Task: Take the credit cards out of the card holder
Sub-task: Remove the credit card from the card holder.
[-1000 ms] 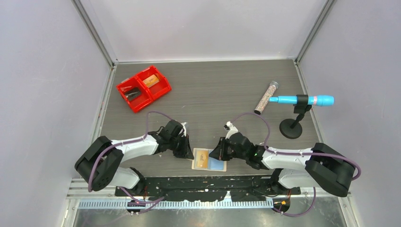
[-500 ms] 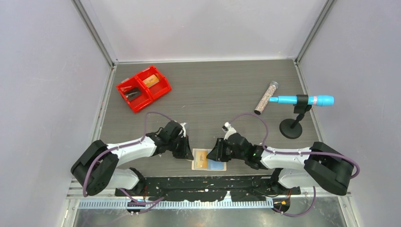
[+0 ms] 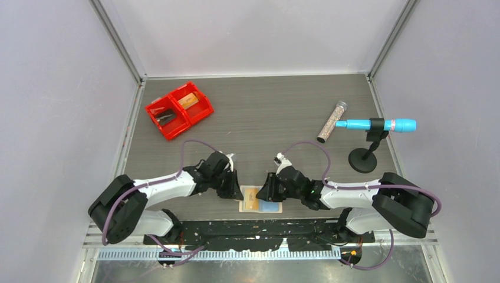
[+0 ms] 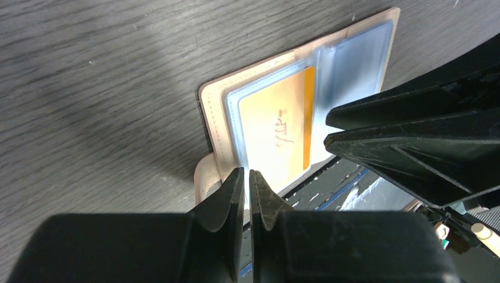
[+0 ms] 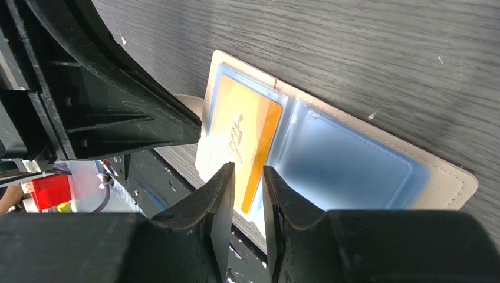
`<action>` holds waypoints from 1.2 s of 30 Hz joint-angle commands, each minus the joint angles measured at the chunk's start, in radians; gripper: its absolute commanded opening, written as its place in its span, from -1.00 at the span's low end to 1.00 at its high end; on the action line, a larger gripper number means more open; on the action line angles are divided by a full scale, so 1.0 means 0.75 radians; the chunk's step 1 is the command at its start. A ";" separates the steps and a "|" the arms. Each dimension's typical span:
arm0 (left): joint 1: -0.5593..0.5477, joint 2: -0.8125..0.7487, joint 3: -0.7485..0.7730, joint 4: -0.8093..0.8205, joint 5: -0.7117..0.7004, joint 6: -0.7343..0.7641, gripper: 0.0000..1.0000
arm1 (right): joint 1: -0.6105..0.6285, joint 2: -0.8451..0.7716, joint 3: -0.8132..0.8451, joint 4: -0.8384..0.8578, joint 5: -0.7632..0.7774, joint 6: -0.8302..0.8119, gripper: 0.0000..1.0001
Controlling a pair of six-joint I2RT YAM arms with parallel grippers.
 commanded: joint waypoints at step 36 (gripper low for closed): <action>-0.013 0.189 -0.025 0.075 -0.008 -0.012 -1.00 | 0.022 0.059 0.103 -0.134 0.126 0.011 -0.24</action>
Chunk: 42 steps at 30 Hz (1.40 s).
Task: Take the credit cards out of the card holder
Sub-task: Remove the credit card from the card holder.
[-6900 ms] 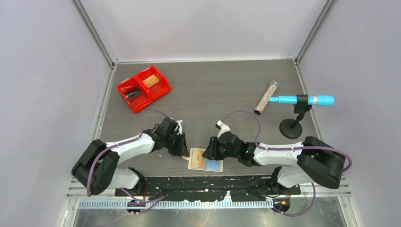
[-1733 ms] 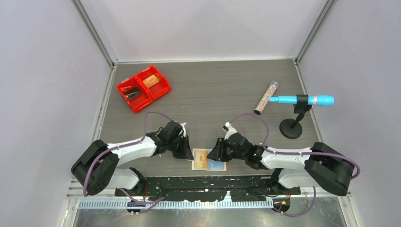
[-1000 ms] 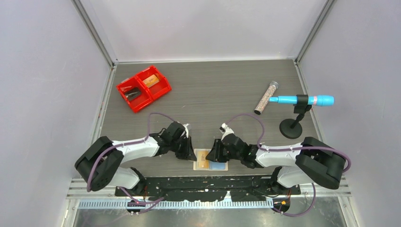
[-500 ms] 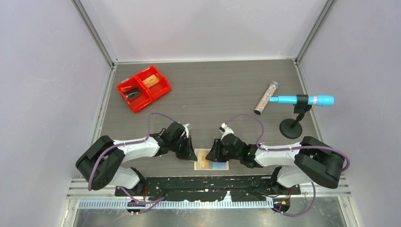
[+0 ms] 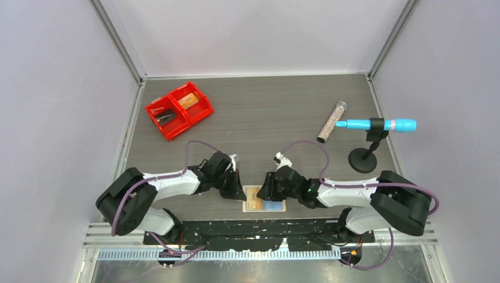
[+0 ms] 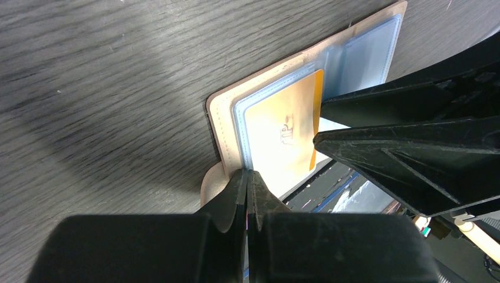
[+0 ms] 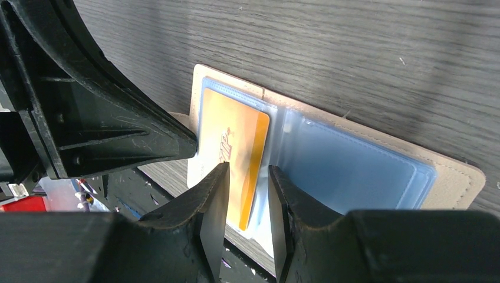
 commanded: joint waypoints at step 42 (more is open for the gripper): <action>-0.013 0.077 -0.022 -0.082 -0.100 0.037 -1.00 | -0.099 -0.180 -0.187 0.312 -0.183 -0.073 -0.87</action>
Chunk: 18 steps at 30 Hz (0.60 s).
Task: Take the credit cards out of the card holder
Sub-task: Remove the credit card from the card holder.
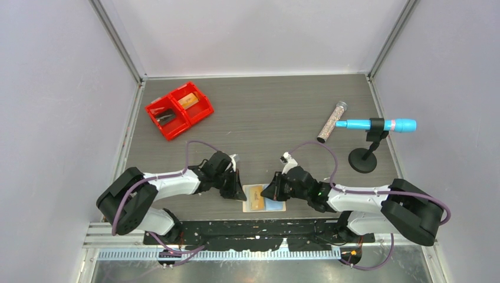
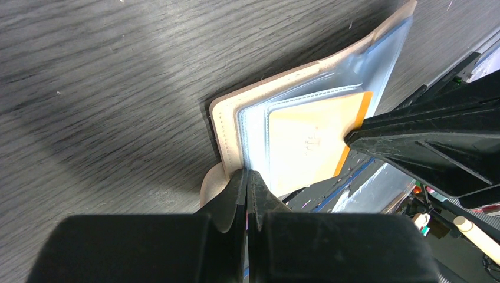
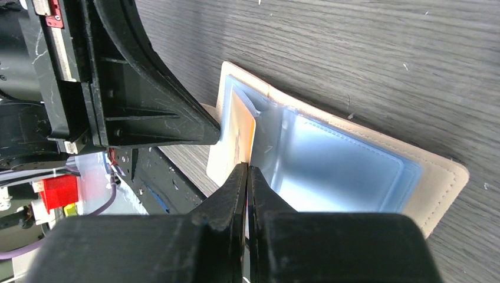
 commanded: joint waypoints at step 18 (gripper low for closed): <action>-0.014 0.080 -0.027 -0.076 -0.099 0.034 -1.00 | -0.079 0.061 -0.089 0.364 -0.191 0.071 -0.89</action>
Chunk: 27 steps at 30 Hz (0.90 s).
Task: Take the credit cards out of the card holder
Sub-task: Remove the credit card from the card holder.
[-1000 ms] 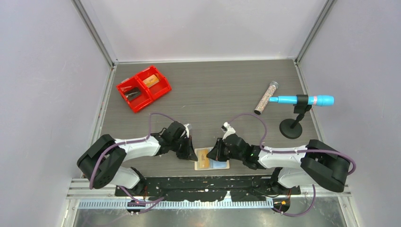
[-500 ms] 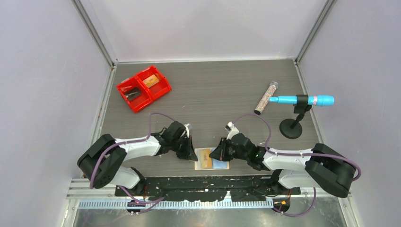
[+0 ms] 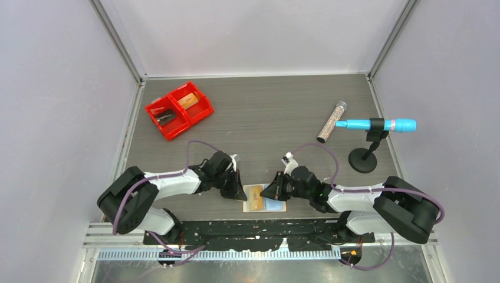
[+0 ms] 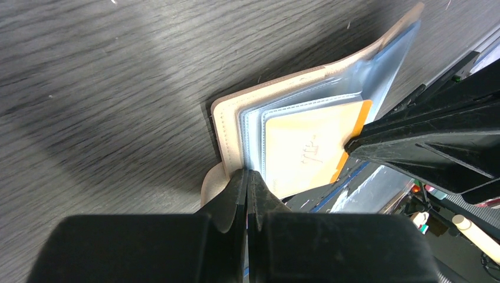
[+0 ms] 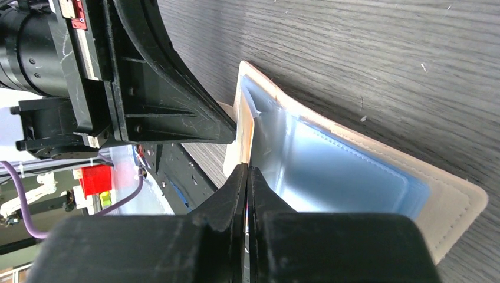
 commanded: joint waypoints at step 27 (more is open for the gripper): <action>-0.015 0.080 -0.007 -0.116 -0.118 0.056 -1.00 | -0.095 -0.317 -0.026 -0.292 0.024 -0.075 -0.89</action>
